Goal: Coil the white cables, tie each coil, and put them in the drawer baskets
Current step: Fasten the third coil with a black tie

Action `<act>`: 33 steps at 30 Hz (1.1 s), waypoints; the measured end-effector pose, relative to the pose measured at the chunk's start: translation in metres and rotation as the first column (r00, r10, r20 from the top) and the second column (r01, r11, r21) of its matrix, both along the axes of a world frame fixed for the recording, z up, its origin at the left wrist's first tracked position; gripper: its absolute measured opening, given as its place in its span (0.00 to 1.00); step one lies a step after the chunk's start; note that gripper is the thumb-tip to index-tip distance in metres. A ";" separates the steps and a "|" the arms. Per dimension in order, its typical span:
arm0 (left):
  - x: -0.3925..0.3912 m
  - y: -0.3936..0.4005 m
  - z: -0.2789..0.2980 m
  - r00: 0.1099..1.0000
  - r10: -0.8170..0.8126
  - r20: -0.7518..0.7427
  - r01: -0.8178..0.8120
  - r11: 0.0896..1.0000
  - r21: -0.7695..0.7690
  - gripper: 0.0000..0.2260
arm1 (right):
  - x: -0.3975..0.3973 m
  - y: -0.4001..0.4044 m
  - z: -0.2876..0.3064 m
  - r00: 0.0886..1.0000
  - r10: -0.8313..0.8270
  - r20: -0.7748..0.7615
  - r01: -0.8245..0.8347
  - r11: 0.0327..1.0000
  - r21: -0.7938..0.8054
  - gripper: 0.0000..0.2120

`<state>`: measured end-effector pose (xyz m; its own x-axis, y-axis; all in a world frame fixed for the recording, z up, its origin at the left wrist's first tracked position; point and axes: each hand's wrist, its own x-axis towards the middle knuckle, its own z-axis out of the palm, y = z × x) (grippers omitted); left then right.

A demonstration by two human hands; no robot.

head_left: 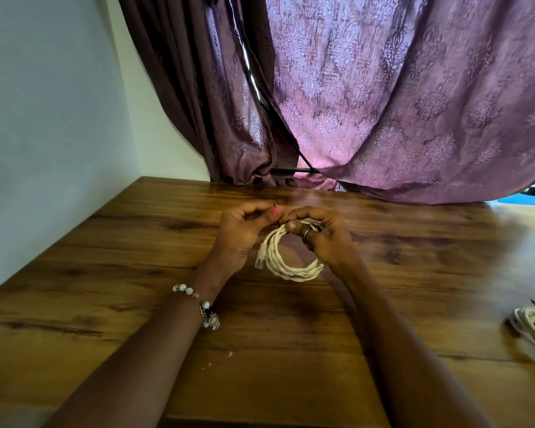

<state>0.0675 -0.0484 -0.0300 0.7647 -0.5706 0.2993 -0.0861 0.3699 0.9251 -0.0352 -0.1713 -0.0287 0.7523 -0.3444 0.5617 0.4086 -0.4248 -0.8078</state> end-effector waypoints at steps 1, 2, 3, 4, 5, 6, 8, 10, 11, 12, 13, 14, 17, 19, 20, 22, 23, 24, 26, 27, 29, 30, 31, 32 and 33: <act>-0.001 0.000 0.001 1.000 -0.024 0.013 0.024 1.000 0.001 0.05 | 0.000 0.000 0.000 1.000 -0.006 -0.004 0.006 1.000 0.010 0.05; -0.002 0.000 0.000 0.999 -0.038 0.024 0.038 0.999 0.007 0.05 | 0.000 -0.001 -0.001 1.000 -0.019 -0.010 0.019 1.000 0.014 0.05; -0.001 0.001 0.001 0.998 -0.044 0.036 0.044 0.999 0.012 0.06 | 0.000 -0.002 -0.002 0.999 -0.034 -0.017 0.035 0.999 0.017 0.04; -0.001 0.001 0.001 0.998 -0.043 0.050 0.043 0.999 0.016 0.06 | 0.000 -0.003 -0.003 0.999 -0.047 -0.024 0.048 0.999 0.021 0.04; -0.001 0.002 0.002 0.997 -0.041 0.065 0.040 0.999 0.018 0.06 | 0.000 -0.003 -0.002 0.998 -0.051 -0.029 0.052 0.998 0.027 0.05; -0.001 0.002 0.002 0.996 -0.035 0.085 0.033 0.999 0.018 0.07 | 0.000 -0.003 -0.002 0.998 -0.048 -0.031 0.049 0.998 0.028 0.06; -0.001 0.003 0.002 0.993 -0.020 0.116 0.018 1.000 0.018 0.07 | 0.001 -0.002 0.000 0.999 -0.036 -0.040 0.036 0.999 0.008 0.09; -0.001 0.003 0.001 0.991 0.004 0.134 -0.007 1.000 0.022 0.08 | 0.001 -0.001 0.002 0.998 -0.031 -0.053 0.030 0.999 -0.024 0.10; -0.001 0.004 0.001 0.990 0.021 0.142 -0.025 0.999 0.028 0.08 | 0.002 -0.001 0.002 0.998 -0.036 -0.056 0.034 0.999 -0.035 0.10; -0.002 0.004 0.000 0.989 0.036 0.142 -0.041 0.999 0.033 0.09 | 0.002 -0.002 0.002 0.997 -0.054 -0.062 0.051 0.998 -0.048 0.11; -0.004 0.005 0.000 0.990 0.045 0.134 -0.051 0.998 0.038 0.08 | 0.003 -0.002 0.001 0.995 -0.080 -0.064 0.076 0.995 -0.063 0.12; -0.005 0.005 0.001 0.991 0.048 0.126 -0.054 0.997 0.046 0.08 | 0.004 -0.003 0.000 0.991 -0.112 -0.069 0.106 0.991 -0.081 0.13; -0.008 0.005 0.003 0.993 0.031 0.118 -0.039 0.997 0.070 0.08 | 0.007 -0.006 -0.003 0.977 -0.202 -0.068 0.190 0.970 -0.151 0.13; -0.007 0.004 0.003 0.994 0.014 0.107 -0.023 0.997 0.077 0.08 | 0.009 -0.004 -0.002 0.975 -0.214 -0.055 0.205 0.970 -0.129 0.11; -0.006 0.004 0.002 0.994 0.004 0.107 -0.013 0.996 0.084 0.08 | 0.009 -0.003 -0.001 0.978 -0.204 -0.049 0.198 0.975 -0.099 0.10; -0.007 0.004 0.002 0.994 -0.009 0.109 -0.002 0.995 0.100 0.09 | 0.009 0.000 0.000 0.979 -0.196 -0.048 0.194 0.980 -0.049 0.08; -0.007 0.005 0.001 0.994 -0.007 0.108 -0.004 0.995 0.104 0.09 | 0.009 0.001 0.000 0.979 -0.198 -0.050 0.196 0.980 -0.044 0.09; -0.006 0.004 0.001 0.994 -0.002 0.105 -0.009 0.994 0.106 0.08 | 0.010 -0.001 -0.002 0.977 -0.206 -0.054 0.203 0.978 -0.050 0.09; -0.006 0.004 0.001 0.994 0.010 0.106 -0.022 0.994 0.111 0.08 | 0.011 0.000 -0.004 0.969 -0.238 -0.068 0.233 0.969 -0.078 0.12; -0.006 0.005 0.002 0.994 0.014 0.107 -0.026 0.993 0.113 0.08 | 0.012 0.000 -0.004 0.966 -0.248 -0.070 0.242 0.967 -0.078 0.12; -0.008 0.005 0.003 0.994 0.013 0.104 -0.024 0.994 0.109 0.08 | 0.012 0.002 -0.003 0.973 -0.221 -0.060 0.220 0.975 -0.015 0.09; -0.009 0.006 0.004 0.995 0.010 0.103 -0.021 0.994 0.104 0.08 | 0.012 0.003 -0.002 0.978 -0.204 -0.049 0.205 0.978 0.028 0.09; -0.011 0.007 0.005 0.994 0.008 0.107 -0.018 0.995 0.100 0.07 | 0.012 0.003 -0.001 0.980 -0.198 -0.037 0.199 0.979 0.042 0.08; -0.012 0.007 0.006 0.993 0.008 0.118 -0.020 0.995 0.098 0.07 | 0.012 0.003 -0.002 0.976 -0.214 -0.031 0.215 0.977 0.012 0.08; -0.012 0.008 0.007 0.990 0.011 0.138 -0.024 0.995 0.098 0.07 | 0.011 0.004 -0.002 0.974 -0.226 -0.016 0.225 0.974 -0.026 0.08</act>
<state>0.0552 -0.0407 -0.0230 0.7304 -0.5897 0.3447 -0.2206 0.2740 0.9361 -0.0242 -0.1674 -0.0307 0.6673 -0.4930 0.5583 0.2848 -0.5237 -0.8029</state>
